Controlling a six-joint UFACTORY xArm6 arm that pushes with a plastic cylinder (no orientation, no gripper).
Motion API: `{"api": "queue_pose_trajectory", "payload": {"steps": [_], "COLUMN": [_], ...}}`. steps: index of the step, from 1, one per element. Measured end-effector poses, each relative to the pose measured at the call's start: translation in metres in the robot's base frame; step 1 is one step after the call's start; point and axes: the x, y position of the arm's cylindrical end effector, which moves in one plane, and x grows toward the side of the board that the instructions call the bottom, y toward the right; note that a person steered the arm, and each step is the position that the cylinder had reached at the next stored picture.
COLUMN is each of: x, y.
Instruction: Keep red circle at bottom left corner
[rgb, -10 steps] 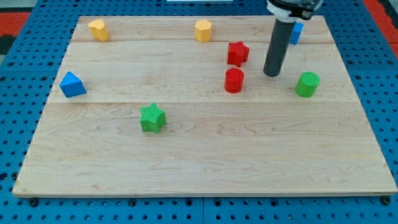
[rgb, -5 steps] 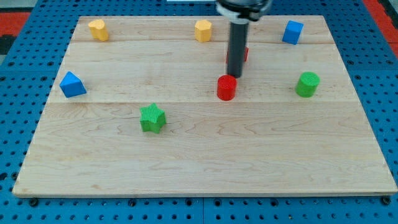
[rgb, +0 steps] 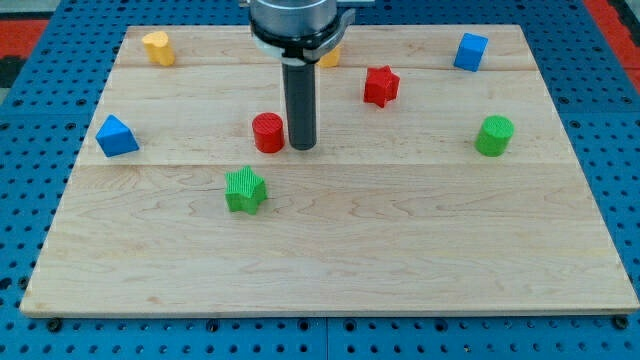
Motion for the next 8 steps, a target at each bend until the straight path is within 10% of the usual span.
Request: {"api": "queue_pose_trajectory", "payload": {"steps": [8], "x": [0.093], "y": [-0.181]}}
